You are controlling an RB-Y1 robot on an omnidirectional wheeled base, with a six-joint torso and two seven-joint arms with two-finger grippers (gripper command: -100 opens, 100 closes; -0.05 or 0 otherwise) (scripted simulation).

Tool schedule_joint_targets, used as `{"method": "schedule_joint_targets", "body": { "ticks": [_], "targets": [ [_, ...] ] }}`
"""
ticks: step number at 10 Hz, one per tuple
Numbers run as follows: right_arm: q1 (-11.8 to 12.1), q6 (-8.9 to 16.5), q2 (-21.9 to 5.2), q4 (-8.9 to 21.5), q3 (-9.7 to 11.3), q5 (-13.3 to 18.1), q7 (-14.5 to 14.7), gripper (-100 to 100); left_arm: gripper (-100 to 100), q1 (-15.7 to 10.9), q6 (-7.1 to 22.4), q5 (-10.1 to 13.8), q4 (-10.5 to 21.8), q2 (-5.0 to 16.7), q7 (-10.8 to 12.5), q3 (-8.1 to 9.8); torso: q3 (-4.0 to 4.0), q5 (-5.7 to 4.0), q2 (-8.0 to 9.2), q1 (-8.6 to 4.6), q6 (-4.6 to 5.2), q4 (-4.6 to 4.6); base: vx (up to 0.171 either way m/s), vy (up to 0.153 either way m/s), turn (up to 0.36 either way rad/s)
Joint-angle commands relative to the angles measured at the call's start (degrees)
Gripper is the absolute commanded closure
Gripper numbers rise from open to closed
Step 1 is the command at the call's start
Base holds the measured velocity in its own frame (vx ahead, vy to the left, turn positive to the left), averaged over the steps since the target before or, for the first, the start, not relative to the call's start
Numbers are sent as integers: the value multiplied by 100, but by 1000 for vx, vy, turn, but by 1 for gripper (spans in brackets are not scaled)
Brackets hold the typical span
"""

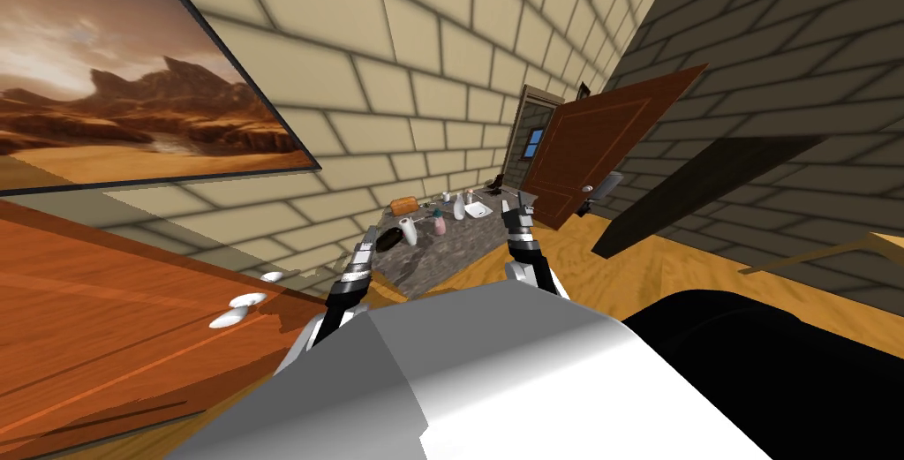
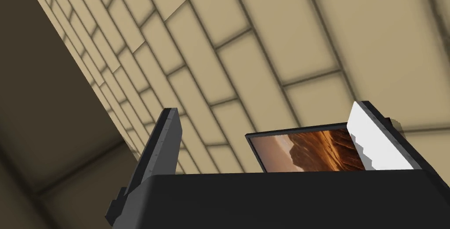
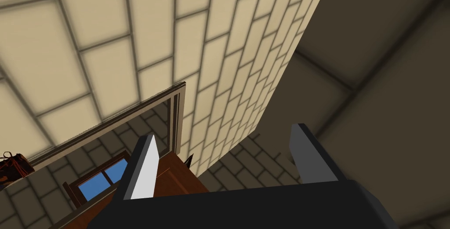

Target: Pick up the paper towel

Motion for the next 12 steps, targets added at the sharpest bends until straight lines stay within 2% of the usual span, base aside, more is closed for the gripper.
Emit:
{"method": "schedule_joint_targets", "body": {
  "ticks": [1, 7, 12],
  "targets": [
    [0, 0, 0, 0, 0, 0, 0, 0, -100, 56, -80, -167, 247, 87, -232, 7, 0, 0, 0, 0, 0, 0, -27, 40, -35],
    [0, 0, 1, 0, 1, 0, 0, 0, -100, 53, -62, -870, 1080, 406, -959, -16, -5, -7, -9, -30, 1, -2, -12, -3, -47],
    [1, 0, 1, 0, 1, 0, 0, 0, -100, 35, 92, -1405, 1550, 647, -1358, -47, -11, -10, -20, -44, 0, -4, 23, -43, -50]
  ]
}}
